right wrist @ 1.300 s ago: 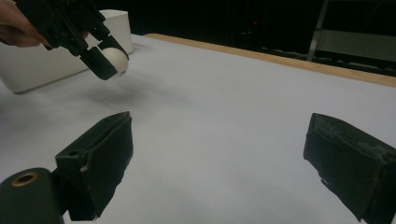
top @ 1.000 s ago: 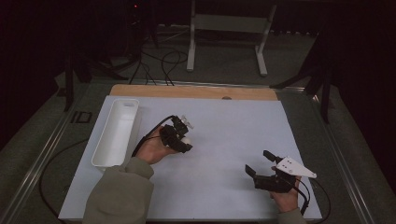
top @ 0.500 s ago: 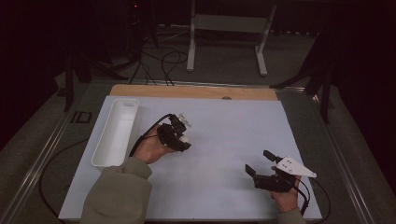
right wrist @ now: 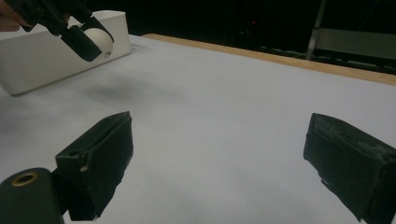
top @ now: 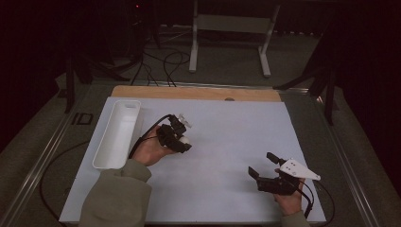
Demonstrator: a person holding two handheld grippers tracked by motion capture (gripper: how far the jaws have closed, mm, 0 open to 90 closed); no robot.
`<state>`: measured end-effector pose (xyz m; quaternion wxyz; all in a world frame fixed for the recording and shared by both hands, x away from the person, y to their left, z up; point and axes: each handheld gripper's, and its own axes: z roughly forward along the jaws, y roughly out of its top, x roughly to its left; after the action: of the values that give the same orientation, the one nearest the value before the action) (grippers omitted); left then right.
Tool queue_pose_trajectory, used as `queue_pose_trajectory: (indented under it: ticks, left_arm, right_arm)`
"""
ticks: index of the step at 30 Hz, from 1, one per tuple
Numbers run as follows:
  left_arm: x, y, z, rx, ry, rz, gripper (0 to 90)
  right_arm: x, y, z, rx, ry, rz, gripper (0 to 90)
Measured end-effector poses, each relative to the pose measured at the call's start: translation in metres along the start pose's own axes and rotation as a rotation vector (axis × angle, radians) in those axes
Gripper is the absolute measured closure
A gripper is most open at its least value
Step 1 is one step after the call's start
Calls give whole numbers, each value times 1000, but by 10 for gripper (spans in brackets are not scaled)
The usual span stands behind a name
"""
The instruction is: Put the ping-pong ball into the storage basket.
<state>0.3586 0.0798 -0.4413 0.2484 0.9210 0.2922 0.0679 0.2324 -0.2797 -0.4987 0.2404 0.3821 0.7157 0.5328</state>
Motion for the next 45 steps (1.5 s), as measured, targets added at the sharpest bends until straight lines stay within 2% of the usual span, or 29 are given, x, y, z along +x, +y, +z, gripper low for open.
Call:
queue_pose_trajectory:
  ticks: [45]
  left_arm:
    - [12,-9,-27,-25,40,-52,513]
  right_arm:
    - [0,0,0,0,0,5,82]
